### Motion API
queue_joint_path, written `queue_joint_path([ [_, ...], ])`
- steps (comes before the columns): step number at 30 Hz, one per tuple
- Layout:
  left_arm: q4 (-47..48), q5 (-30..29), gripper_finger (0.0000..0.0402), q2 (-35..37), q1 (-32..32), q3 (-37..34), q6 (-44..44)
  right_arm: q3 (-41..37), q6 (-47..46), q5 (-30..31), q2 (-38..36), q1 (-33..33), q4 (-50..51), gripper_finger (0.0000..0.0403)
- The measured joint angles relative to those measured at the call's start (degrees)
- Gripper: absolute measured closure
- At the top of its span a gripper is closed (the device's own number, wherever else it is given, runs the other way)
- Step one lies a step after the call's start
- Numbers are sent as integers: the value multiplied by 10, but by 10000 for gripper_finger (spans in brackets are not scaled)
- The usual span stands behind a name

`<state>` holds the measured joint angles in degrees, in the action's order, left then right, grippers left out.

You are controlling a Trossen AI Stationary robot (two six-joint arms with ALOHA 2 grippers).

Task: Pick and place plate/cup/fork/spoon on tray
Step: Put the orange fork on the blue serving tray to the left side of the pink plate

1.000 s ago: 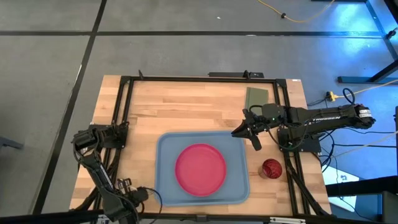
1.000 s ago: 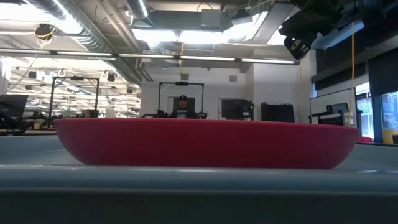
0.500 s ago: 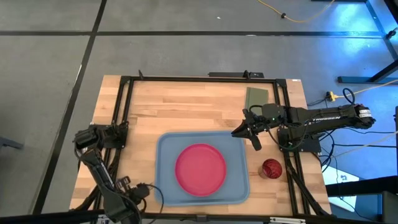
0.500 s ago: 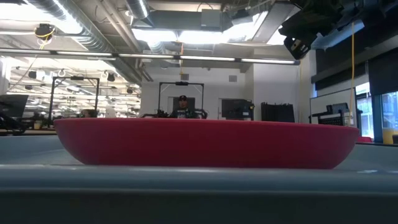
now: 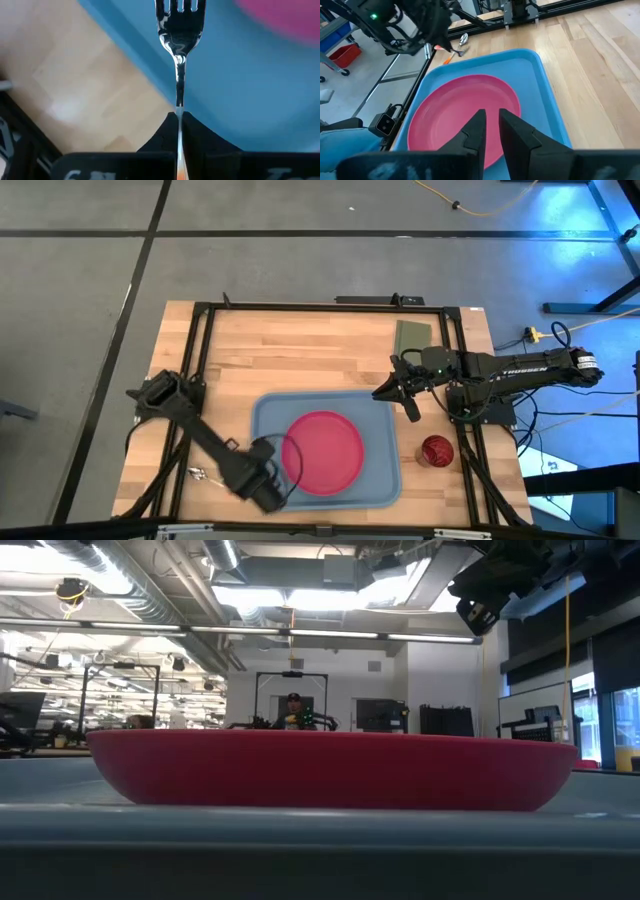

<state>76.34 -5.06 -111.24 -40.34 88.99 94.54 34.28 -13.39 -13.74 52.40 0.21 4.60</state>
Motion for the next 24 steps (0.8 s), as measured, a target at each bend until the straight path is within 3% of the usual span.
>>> queue_joint_path([
  [12,-47,7,401,0,135,0,20,0,2,-24,0,0,1,345],
  [24,-80,32,401,0,146,-28,129,0,32,-142,0,0,1,345],
])
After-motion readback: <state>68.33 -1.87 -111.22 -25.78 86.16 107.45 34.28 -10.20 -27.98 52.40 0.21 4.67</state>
